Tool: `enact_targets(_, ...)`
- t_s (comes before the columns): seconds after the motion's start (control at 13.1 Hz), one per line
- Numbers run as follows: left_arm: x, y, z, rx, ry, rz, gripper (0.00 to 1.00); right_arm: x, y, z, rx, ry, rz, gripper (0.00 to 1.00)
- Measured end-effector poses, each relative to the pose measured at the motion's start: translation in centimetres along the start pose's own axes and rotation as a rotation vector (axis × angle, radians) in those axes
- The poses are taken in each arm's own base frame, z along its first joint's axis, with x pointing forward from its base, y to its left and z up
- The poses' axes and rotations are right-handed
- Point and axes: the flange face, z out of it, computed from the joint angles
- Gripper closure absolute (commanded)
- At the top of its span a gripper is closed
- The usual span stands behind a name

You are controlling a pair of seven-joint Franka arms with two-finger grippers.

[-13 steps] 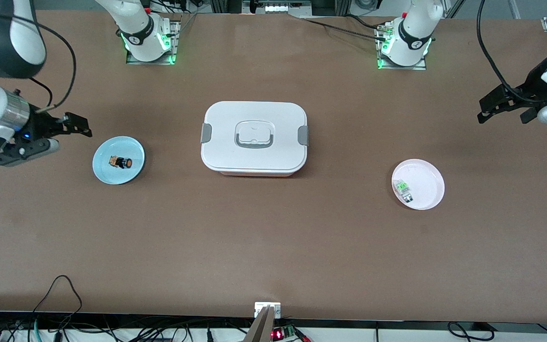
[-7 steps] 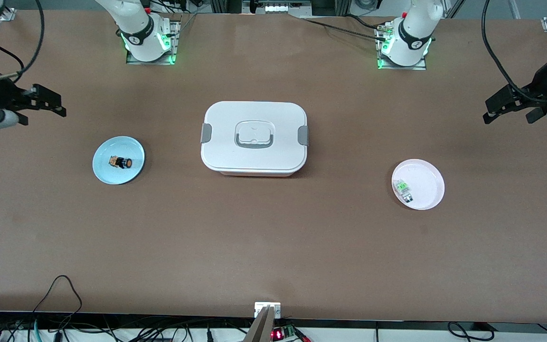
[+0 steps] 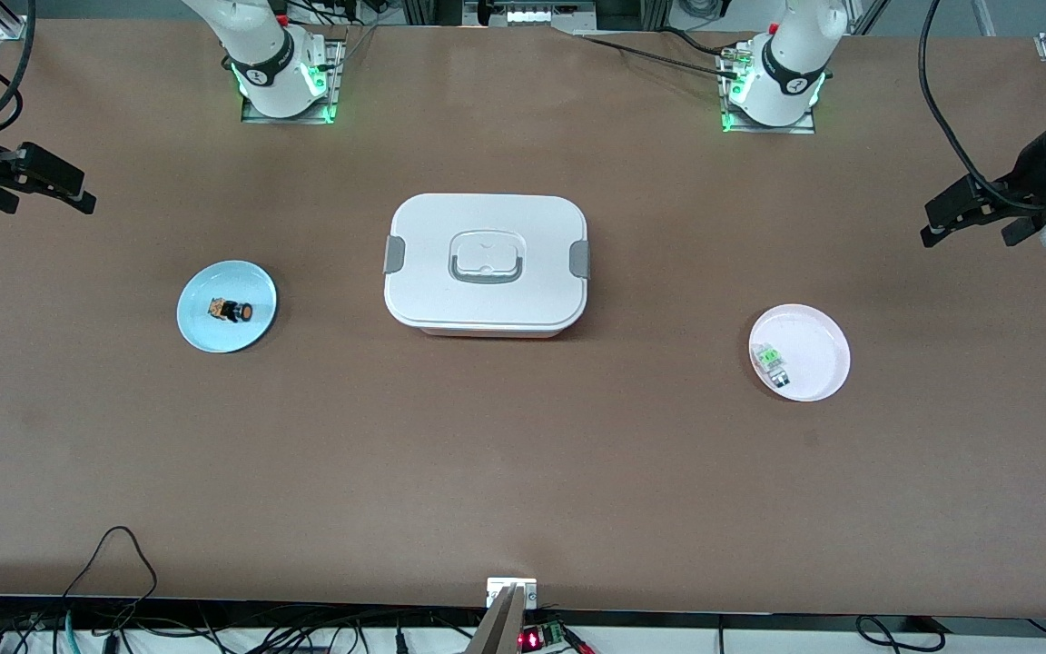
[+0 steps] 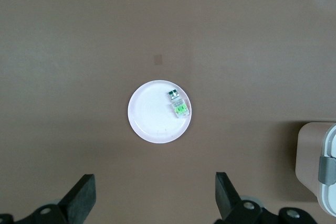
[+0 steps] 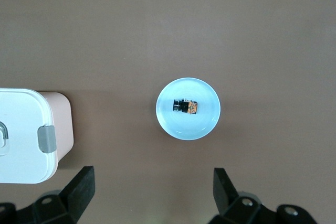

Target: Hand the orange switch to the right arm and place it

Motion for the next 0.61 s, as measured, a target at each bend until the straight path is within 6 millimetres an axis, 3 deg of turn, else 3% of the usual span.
enact_targets(0.61, 0.7, 0.8, 0.5, -0.004, 0.019, 0.015, 0.0, 0.1, 0.2, -1.4, -0.041, 0.025, 0.01, 0.0)
